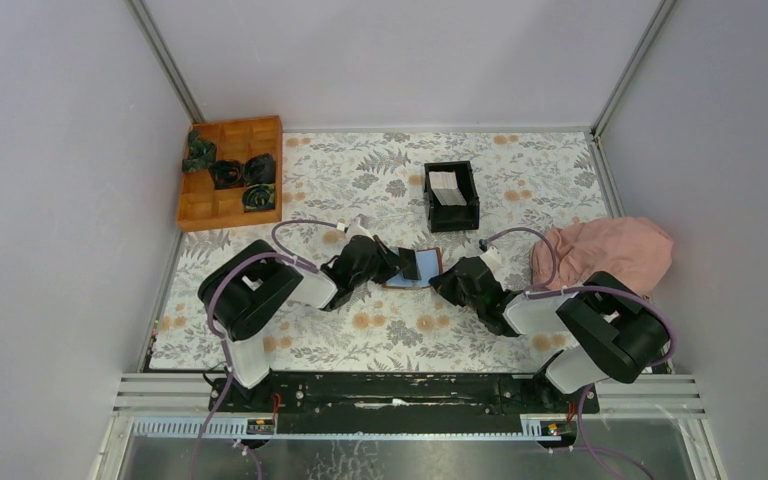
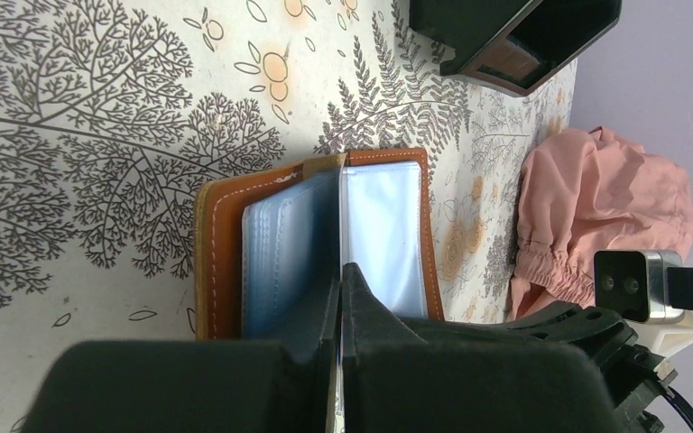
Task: Put the credit cards into the card holder
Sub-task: Insert the credit card into the card holder.
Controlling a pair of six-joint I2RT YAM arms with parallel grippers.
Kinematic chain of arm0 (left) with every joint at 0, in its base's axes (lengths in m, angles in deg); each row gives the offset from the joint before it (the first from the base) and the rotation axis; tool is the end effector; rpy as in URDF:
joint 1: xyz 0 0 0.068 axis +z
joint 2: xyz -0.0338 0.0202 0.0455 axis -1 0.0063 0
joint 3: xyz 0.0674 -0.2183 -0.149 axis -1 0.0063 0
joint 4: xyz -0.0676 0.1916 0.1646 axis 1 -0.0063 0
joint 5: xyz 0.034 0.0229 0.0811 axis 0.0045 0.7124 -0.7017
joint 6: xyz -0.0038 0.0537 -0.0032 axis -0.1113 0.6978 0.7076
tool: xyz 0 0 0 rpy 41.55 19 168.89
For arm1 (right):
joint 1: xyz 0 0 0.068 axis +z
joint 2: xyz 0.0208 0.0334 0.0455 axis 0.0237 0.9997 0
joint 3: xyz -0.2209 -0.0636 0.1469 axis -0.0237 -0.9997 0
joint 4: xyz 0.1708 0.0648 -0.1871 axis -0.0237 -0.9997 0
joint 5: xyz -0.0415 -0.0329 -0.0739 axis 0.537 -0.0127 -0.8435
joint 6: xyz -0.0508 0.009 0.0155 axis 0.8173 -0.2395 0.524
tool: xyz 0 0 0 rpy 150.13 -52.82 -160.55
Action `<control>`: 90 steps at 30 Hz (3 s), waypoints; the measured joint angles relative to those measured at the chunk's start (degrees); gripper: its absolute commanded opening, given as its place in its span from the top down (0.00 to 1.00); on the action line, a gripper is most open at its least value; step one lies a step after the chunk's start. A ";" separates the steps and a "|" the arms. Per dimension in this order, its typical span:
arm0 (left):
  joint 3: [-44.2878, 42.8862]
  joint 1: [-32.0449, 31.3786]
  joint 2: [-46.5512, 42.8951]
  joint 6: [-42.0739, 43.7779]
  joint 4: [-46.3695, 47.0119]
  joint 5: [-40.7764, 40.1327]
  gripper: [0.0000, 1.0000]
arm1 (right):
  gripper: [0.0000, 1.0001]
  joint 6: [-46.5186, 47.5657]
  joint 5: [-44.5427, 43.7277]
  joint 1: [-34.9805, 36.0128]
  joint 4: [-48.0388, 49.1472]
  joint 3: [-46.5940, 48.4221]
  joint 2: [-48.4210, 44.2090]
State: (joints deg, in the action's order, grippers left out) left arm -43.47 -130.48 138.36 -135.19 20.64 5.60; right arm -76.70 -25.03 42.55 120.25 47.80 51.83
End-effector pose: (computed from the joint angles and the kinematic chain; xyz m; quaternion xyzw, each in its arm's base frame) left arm 0.2483 -0.2136 0.1122 -0.1915 0.8392 -0.4038 0.3098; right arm 0.1920 0.1580 0.1217 0.2228 0.8391 0.3304 0.3704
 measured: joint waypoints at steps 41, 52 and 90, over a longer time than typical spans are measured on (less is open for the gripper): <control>2.93 -1.38 2.25 -1.36 7.61 1.22 1.00 | 1.00 0.02 3.04 -2.36 1.99 -0.66 0.57; 2.14 -2.10 3.89 -1.70 8.76 0.42 1.00 | 1.00 0.42 4.57 -3.04 2.21 -0.66 0.74; -2.75 -3.80 6.21 -2.54 4.22 0.35 1.00 | 0.73 18.21 -6.69 -3.61 -22.60 4.22 -12.26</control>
State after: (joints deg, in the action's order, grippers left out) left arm -46.22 -134.28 144.56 -137.72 24.85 5.95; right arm -58.49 -31.71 38.94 97.65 52.02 39.57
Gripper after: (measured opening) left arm 0.012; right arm 0.343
